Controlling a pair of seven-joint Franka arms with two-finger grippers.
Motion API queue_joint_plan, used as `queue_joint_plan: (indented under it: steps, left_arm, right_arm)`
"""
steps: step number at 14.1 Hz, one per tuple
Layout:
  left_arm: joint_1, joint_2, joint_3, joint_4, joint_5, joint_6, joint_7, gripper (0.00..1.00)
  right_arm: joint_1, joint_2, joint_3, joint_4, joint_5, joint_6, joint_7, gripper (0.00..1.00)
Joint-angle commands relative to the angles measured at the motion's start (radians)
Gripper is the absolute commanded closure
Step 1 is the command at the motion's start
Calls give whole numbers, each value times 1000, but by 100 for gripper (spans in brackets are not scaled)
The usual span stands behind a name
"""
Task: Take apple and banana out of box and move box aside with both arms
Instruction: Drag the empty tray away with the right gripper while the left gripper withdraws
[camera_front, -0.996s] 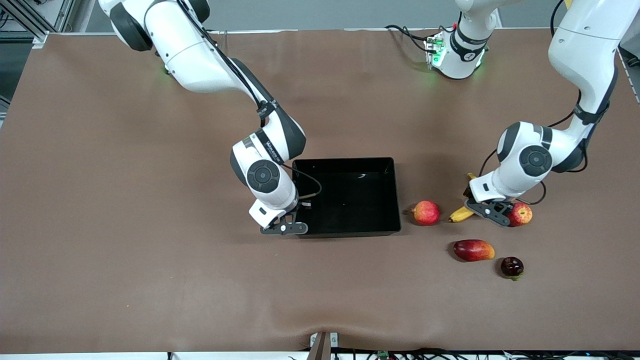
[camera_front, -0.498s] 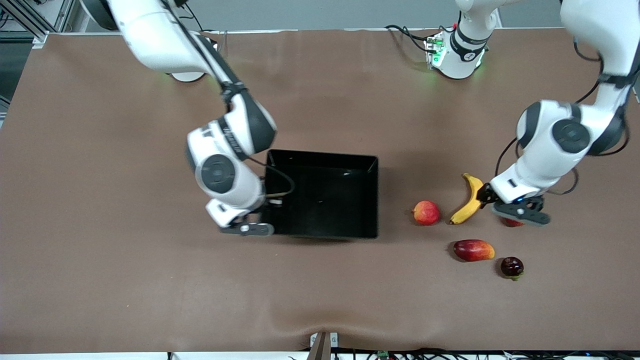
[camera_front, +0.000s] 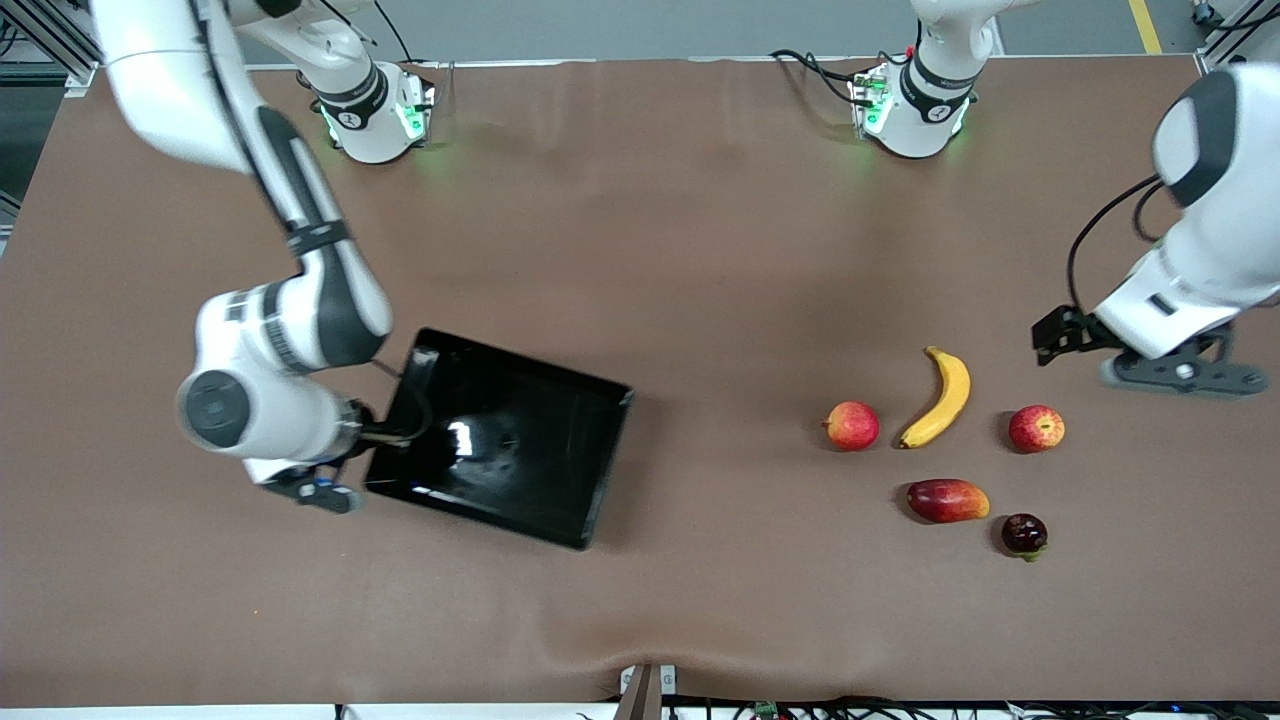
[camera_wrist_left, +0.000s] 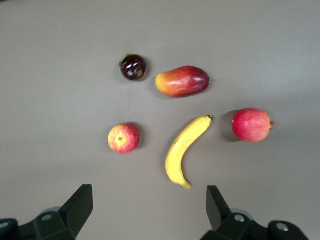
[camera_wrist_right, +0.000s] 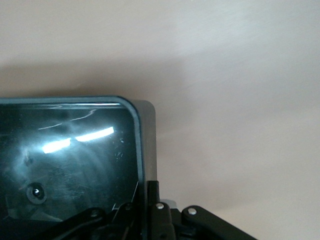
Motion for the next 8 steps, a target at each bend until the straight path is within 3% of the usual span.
queue_joint_plan:
  steps: [1, 3, 8]
  left_arm:
    - [-4, 13, -7, 155, -17, -153, -44, 0]
    - [-4, 15, -8, 223, -15, -227, -37, 0]
    - [-1, -34, -20, 286, -60, -341, -63, 0]
  right_arm:
    - [-122, -48, 26, -48, 8, 5, -138, 100]
    - [-194, -41, 24, -50, 4, 6, -232, 100]
    - [-349, -15, 26, -50, 9, 63, -519, 100]
